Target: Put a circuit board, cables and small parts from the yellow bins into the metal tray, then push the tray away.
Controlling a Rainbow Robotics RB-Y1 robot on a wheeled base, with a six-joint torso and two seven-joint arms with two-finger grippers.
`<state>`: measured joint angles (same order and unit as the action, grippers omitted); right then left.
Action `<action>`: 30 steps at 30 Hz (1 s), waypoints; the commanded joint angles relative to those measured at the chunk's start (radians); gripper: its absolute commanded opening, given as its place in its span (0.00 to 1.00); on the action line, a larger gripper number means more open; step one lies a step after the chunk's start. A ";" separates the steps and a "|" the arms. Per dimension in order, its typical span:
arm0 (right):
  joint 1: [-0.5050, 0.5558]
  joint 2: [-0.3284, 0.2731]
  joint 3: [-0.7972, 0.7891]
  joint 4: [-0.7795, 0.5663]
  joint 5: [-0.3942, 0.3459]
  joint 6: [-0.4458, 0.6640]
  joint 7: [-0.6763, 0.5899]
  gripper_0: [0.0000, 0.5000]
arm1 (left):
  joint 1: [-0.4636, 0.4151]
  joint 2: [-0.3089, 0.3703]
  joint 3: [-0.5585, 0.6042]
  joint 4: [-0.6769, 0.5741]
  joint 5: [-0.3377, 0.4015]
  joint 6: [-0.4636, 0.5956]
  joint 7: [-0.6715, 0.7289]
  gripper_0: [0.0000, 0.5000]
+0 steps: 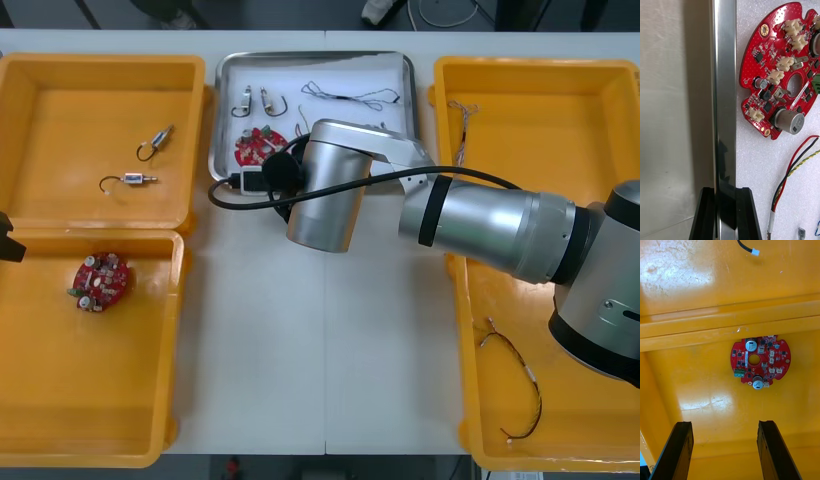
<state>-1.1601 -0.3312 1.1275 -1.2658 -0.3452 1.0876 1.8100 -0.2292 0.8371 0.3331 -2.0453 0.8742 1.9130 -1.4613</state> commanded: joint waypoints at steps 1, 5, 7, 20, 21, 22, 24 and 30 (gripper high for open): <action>-0.039 -0.009 -0.006 0.051 0.009 -0.031 0.040 0.00 | 0.018 0.027 0.035 -0.032 0.005 0.007 0.059 1.00; -0.039 -0.008 -0.018 0.071 0.020 -0.055 0.049 0.00 | 0.018 0.027 0.035 -0.032 0.005 0.007 0.059 1.00; -0.039 -0.006 -0.022 0.082 0.022 -0.074 0.054 0.00 | 0.018 0.027 0.035 -0.032 0.005 0.007 0.059 1.00; -0.058 0.020 -0.046 0.212 0.028 -0.179 0.069 0.00 | 0.018 0.027 0.035 -0.032 0.005 0.007 0.059 1.00; -0.058 0.023 -0.055 0.218 0.028 -0.181 0.071 0.00 | 0.018 0.027 0.035 -0.032 0.005 0.007 0.059 1.00; -0.058 0.024 -0.058 0.220 0.028 -0.179 0.074 0.00 | 0.018 0.027 0.035 -0.032 0.005 0.007 0.059 1.00; -0.058 0.024 -0.060 0.220 0.028 -0.179 0.074 0.00 | 0.018 0.027 0.035 -0.032 0.005 0.007 0.059 1.00; -0.058 0.024 -0.068 0.215 0.015 -0.169 0.066 0.74 | 0.018 0.027 0.035 -0.032 0.005 0.007 0.059 1.00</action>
<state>-1.2022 -0.3128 1.0844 -1.0570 -0.3241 0.9100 1.8651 -0.2292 0.8371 0.3331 -2.0454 0.8742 1.9130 -1.4612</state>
